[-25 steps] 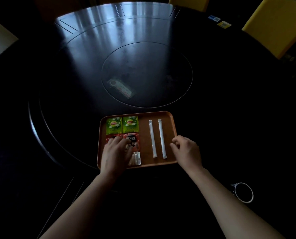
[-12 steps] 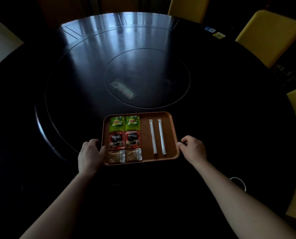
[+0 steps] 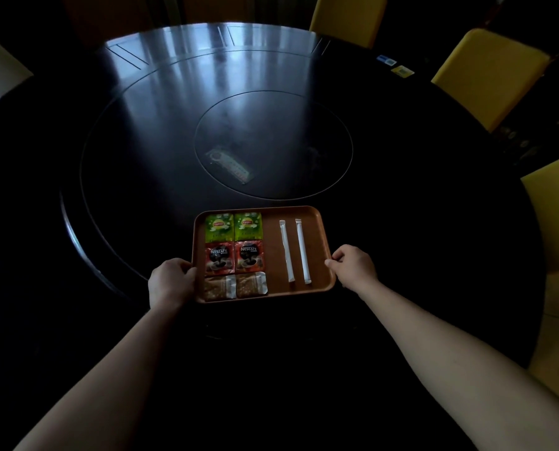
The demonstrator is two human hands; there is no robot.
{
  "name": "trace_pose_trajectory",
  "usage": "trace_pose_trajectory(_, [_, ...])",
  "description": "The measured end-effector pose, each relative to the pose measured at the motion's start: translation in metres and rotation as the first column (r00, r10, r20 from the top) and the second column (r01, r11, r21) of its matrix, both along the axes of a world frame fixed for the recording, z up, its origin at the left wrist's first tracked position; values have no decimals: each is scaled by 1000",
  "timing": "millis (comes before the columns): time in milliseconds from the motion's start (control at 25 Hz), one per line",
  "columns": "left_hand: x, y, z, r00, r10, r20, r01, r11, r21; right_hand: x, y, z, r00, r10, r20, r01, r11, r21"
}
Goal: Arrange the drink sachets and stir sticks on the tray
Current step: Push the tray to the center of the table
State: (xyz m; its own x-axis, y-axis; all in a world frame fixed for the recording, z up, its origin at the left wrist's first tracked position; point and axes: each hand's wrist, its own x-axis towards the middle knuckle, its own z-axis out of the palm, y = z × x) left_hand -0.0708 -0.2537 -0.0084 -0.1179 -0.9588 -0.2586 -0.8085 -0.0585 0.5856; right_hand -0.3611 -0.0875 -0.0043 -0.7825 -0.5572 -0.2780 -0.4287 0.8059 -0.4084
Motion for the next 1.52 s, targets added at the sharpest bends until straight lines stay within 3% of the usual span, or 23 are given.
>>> trace_pose_trajectory(400, [-1, -9, 0, 999, -37, 4, 37, 999, 32, 7, -10, -8, 994, -102, -28, 102, 995, 3])
trace_pose_trajectory(800, [-4, -24, 7, 993, -110, -43, 107, 992, -59, 3, -7, 0, 996, -60, -66, 56, 996, -69])
trace_pose_trajectory(1520, [-150, -181, 1, 981, -173, 87, 185, 968, -171, -139, -156, -11, 992, -65, -105, 54, 993, -106])
